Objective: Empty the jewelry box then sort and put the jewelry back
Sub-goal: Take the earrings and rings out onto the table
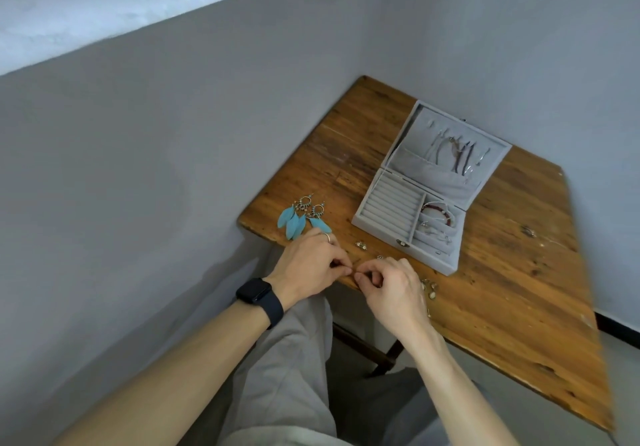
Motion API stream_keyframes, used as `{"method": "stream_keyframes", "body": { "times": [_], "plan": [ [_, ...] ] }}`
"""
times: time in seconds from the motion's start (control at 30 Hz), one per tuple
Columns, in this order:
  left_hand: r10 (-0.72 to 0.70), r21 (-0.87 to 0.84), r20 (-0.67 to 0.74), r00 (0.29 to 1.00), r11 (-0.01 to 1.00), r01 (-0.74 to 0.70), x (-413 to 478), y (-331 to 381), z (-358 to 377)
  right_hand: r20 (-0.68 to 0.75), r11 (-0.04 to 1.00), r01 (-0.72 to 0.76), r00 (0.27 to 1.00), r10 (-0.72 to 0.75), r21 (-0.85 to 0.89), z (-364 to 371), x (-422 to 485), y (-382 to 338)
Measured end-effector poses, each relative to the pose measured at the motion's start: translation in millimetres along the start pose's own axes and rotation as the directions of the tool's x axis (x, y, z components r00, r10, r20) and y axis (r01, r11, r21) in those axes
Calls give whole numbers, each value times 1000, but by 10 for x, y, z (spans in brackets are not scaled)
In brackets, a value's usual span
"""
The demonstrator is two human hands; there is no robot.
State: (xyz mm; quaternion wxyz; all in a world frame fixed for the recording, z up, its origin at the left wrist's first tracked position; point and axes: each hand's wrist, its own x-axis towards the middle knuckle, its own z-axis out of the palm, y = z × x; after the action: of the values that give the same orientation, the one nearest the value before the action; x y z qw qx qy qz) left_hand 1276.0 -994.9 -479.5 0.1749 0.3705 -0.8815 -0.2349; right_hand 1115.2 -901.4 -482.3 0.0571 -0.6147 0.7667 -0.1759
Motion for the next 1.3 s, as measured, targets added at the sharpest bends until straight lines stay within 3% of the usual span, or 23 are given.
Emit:
{"method": "stream_keyframes", "body": {
  "times": [0.43,1.3],
  "plan": [
    [-31,-5,46,998,999,31,26,-12,16,-28,997,-55,998,54,-50,-14,-44,-43],
    [38,34,94,995,999,-41,83,-45,28,-137,998,-58,989,61,30,68,-60,-33]
  ]
}}
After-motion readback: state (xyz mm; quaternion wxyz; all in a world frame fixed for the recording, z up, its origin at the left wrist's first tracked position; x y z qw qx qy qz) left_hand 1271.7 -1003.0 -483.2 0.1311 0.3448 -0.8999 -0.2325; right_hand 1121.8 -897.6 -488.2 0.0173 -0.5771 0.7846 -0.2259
